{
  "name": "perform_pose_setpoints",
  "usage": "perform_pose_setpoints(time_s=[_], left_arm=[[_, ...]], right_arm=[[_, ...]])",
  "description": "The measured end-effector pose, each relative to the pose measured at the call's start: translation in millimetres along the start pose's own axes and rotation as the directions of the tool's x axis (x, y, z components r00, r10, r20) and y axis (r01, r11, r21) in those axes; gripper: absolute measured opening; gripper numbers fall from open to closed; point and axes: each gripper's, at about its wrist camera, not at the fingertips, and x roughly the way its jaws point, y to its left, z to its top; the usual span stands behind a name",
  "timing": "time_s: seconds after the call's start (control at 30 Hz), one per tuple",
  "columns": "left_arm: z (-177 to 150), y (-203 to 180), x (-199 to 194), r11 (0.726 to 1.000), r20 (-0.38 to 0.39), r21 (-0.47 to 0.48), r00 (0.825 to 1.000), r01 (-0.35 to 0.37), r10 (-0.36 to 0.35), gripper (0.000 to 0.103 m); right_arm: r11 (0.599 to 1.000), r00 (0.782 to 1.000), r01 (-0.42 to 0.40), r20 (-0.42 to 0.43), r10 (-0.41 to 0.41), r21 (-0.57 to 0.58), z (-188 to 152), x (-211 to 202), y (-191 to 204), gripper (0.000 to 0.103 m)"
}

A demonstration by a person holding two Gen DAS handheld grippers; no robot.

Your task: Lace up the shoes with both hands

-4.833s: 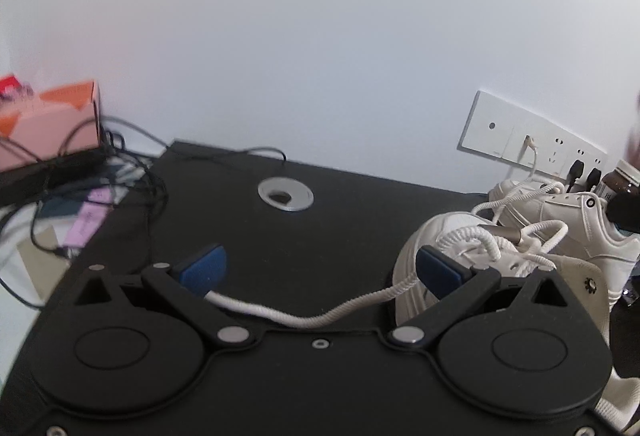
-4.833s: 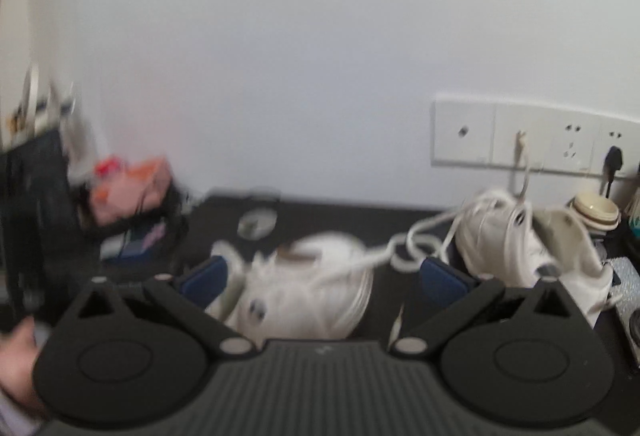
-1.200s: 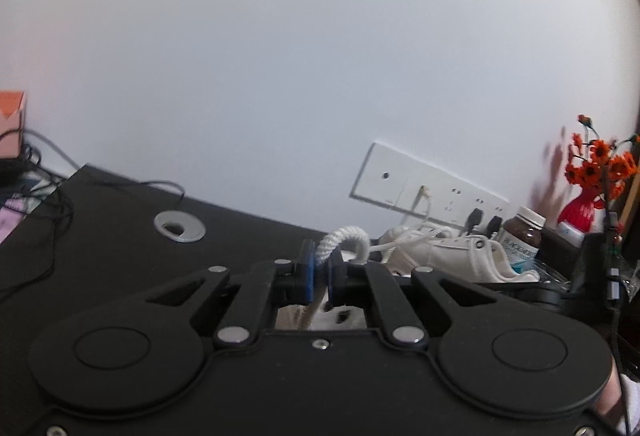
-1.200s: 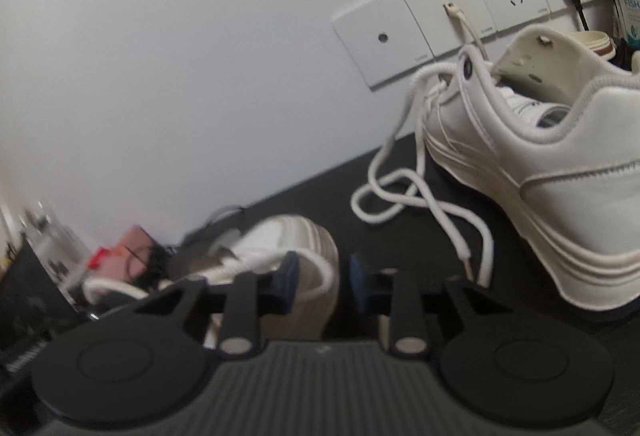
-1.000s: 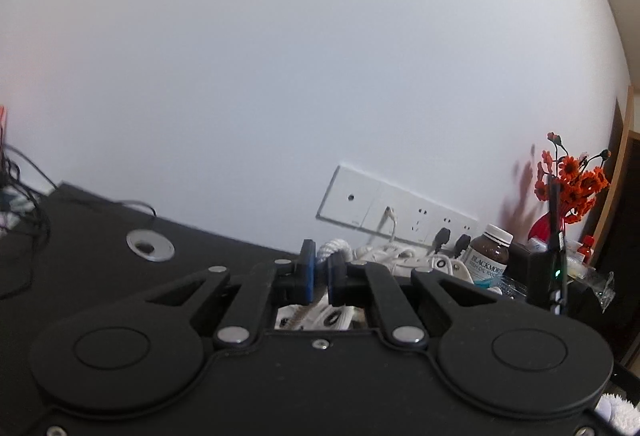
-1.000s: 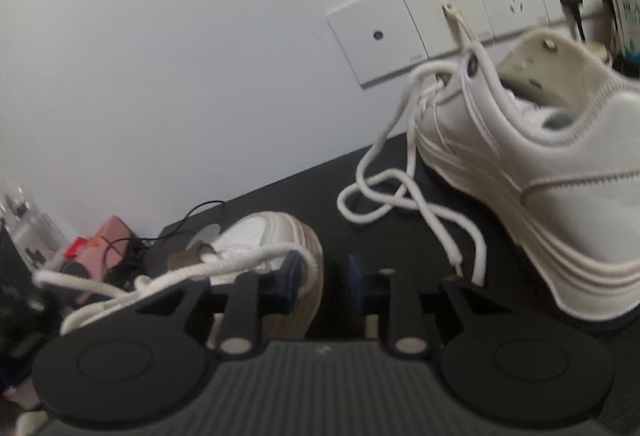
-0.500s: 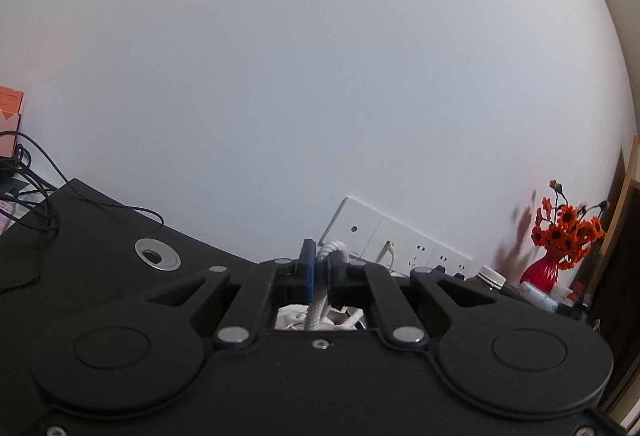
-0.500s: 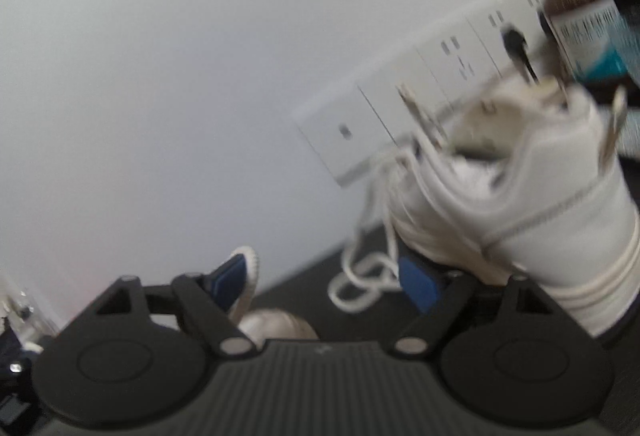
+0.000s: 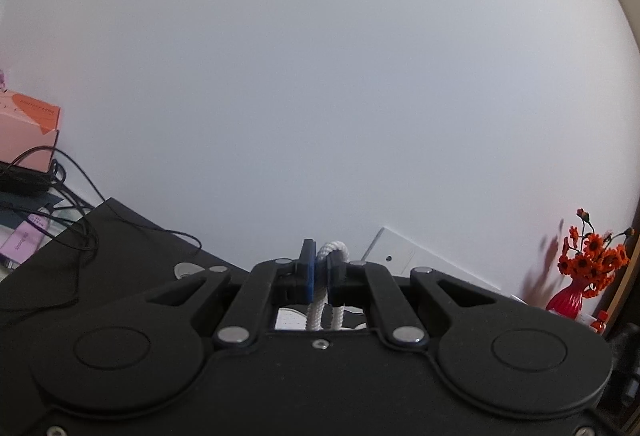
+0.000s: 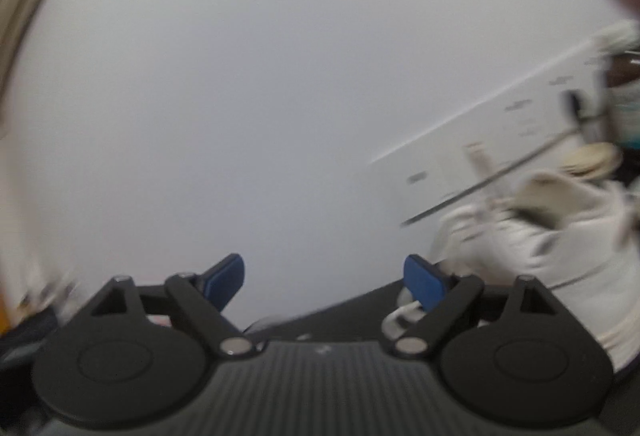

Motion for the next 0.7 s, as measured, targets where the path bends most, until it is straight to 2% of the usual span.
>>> perform_pose_setpoints(time_s=[0.07,0.1,0.13,0.27,0.4,0.57,0.7], left_arm=[[0,2,1,1.000,-0.004,-0.013,1.000,-0.003,0.003,0.005],[0,3,1,1.000,-0.005,-0.018,1.000,0.000,0.000,0.005],[0,4,0,1.000,-0.006,-0.023,1.000,0.003,-0.003,0.005],[-1,-1,0,0.999,-0.009,-0.019,0.999,0.033,-0.033,0.005],[-3,-4,-1,0.998,-0.013,-0.019,0.998,0.059,-0.059,0.004],[-2,-3,-2,0.997,-0.007,-0.027,0.998,0.066,-0.067,0.004],[3,-1,-9,0.997,0.034,-0.035,0.997,0.067,-0.066,0.004]], right_arm=[[0.991,0.989,-0.120,-0.098,0.114,-0.056,-3,3,14,0.088],[0.984,0.979,-0.157,-0.144,0.143,-0.088,-6,6,22,0.088],[0.978,0.974,-0.162,-0.177,0.138,-0.129,-10,8,30,0.088],[0.962,0.971,-0.056,-0.240,-0.010,-0.268,-29,31,47,0.087],[0.966,0.946,0.058,-0.294,-0.134,-0.253,-44,58,31,0.087],[0.988,0.942,0.089,-0.311,-0.124,-0.126,-52,65,15,0.087],[0.978,0.945,0.138,-0.274,-0.176,-0.154,-58,66,19,0.090]])
